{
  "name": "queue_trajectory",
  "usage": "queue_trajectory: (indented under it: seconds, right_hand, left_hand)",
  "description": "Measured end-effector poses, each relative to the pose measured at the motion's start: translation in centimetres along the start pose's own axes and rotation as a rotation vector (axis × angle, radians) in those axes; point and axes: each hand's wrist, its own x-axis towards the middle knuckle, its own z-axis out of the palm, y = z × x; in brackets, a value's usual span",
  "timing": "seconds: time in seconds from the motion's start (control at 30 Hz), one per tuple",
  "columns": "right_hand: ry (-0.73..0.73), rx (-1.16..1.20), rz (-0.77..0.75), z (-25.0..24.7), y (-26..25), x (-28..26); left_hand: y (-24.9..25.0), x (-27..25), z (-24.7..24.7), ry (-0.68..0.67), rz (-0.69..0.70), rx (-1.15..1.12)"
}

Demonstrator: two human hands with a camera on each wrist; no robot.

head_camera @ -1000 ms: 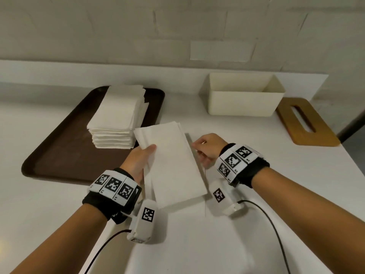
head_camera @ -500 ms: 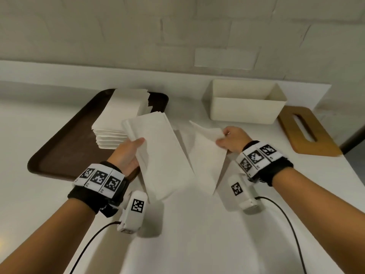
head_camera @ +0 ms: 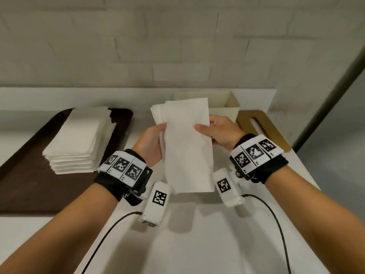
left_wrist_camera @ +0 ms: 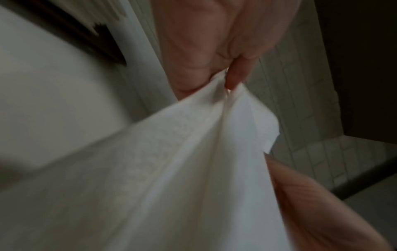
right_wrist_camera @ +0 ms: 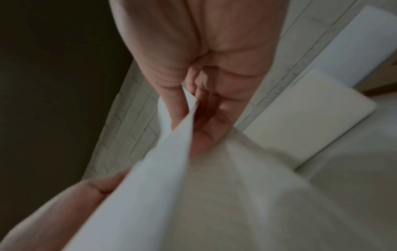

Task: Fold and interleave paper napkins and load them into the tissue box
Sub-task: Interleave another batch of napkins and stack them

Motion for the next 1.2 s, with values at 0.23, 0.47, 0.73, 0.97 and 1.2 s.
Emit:
queue_trajectory:
  seconds: [0.23,0.47,0.73,0.97,1.2]
  right_hand:
    - [0.063,-0.069,0.016,-1.7,1.9,0.1]
    - [0.059,-0.015,0.054,-4.4,2.6,-0.1]
    - [0.026,0.003,0.064,-5.4,3.3,0.2]
    - [0.177,-0.161,-0.103,-6.4,2.8,0.2]
    - [0.262,-0.201,-0.359,-8.4,-1.5,-0.6]
  left_hand:
    - [-0.7,1.1,2.8,-0.081,0.014,0.051]
    - [-1.2,2.7,4.5,-0.068,0.023,0.175]
    - [-1.6,4.0,5.3,-0.081,-0.015,0.140]
    - [0.1,3.9,5.8,0.013,0.070,0.445]
    - [3.4,2.5,7.4,0.094,0.253,0.747]
